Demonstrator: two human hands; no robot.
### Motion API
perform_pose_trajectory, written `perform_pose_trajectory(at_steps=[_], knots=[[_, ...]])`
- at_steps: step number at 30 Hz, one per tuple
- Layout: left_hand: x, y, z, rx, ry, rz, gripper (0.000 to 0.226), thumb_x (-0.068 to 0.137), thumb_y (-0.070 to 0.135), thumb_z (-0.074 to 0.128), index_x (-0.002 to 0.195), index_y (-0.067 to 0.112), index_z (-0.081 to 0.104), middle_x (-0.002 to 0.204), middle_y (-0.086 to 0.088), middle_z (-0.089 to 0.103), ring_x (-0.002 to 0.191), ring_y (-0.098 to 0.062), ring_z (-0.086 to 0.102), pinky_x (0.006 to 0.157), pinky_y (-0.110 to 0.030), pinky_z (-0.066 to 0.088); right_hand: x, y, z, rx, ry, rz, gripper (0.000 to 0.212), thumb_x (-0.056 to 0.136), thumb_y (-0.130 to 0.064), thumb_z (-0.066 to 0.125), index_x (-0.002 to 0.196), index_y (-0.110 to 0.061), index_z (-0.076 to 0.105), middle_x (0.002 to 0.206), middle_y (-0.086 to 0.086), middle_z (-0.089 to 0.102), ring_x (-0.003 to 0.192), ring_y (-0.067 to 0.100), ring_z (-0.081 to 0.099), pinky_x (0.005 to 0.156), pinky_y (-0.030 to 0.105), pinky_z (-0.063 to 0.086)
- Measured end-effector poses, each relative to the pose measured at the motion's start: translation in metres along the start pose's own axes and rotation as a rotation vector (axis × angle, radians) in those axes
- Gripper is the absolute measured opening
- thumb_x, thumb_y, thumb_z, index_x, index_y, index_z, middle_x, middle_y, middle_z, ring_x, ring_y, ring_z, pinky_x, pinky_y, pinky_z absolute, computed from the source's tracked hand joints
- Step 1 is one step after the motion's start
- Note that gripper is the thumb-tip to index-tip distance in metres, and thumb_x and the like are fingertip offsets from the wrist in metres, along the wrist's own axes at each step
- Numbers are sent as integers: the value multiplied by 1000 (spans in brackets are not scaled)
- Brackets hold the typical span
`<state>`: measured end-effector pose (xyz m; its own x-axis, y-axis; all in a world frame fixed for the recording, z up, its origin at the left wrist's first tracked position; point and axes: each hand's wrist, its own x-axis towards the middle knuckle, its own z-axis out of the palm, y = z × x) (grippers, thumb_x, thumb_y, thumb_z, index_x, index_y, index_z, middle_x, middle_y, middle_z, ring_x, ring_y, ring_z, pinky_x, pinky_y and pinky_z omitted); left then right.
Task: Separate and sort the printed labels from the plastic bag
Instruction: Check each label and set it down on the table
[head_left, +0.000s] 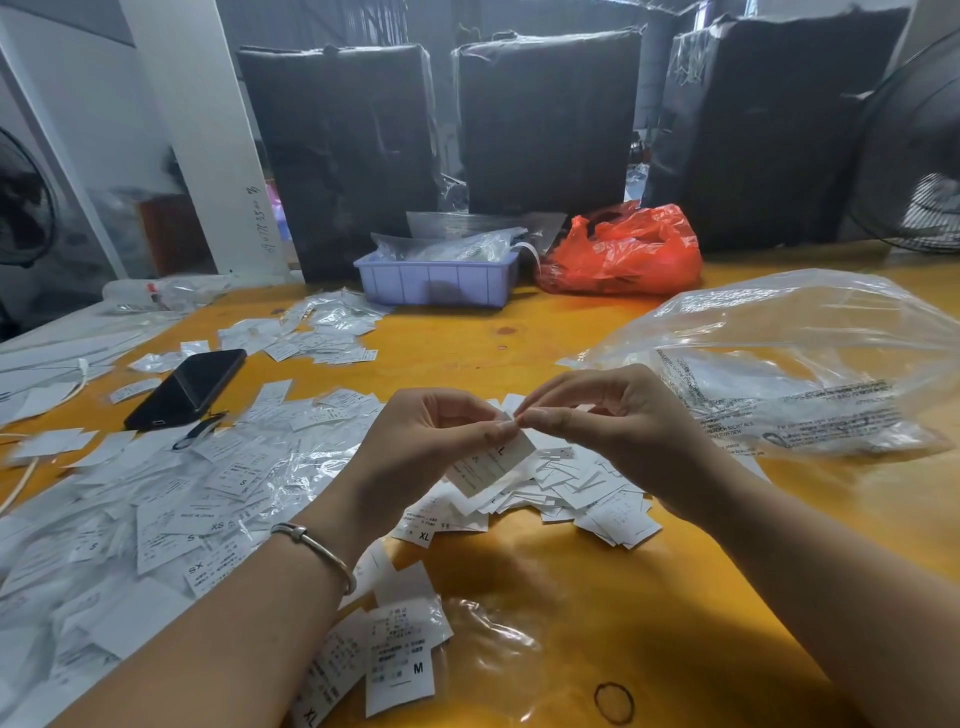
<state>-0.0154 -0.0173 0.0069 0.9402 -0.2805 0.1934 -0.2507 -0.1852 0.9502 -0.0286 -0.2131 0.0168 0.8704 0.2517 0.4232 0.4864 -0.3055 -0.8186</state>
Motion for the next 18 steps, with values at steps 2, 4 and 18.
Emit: perform_pose_trajectory(at_steps=[2,4,18], knots=[[1,-1,-1,26,11,-11,21,66,37,76,76,18,77,75,0,74,66,-2,64,57,-11,48,0,2,-1,-46,7,8,17,81,-21,71,86,-6,77,86,4,74,85,15,67,77,49,53],[4,-3,-5,77,45,-24,8,77,27,76,77,19,77,76,2,74,64,0,62,57,-9,47,1,5,-5,-134,61,-12,14,82,-23,71,84,-10,77,83,0,74,79,13,67,73,45,55],[14,-24,-41,1074,405,-166,29,87,18,41,59,15,50,60,-1,51,56,-18,41,51,-27,27,12,45,-61,-1173,354,476,29,88,-15,52,116,-16,62,113,11,63,110,30,50,91,38,37]])
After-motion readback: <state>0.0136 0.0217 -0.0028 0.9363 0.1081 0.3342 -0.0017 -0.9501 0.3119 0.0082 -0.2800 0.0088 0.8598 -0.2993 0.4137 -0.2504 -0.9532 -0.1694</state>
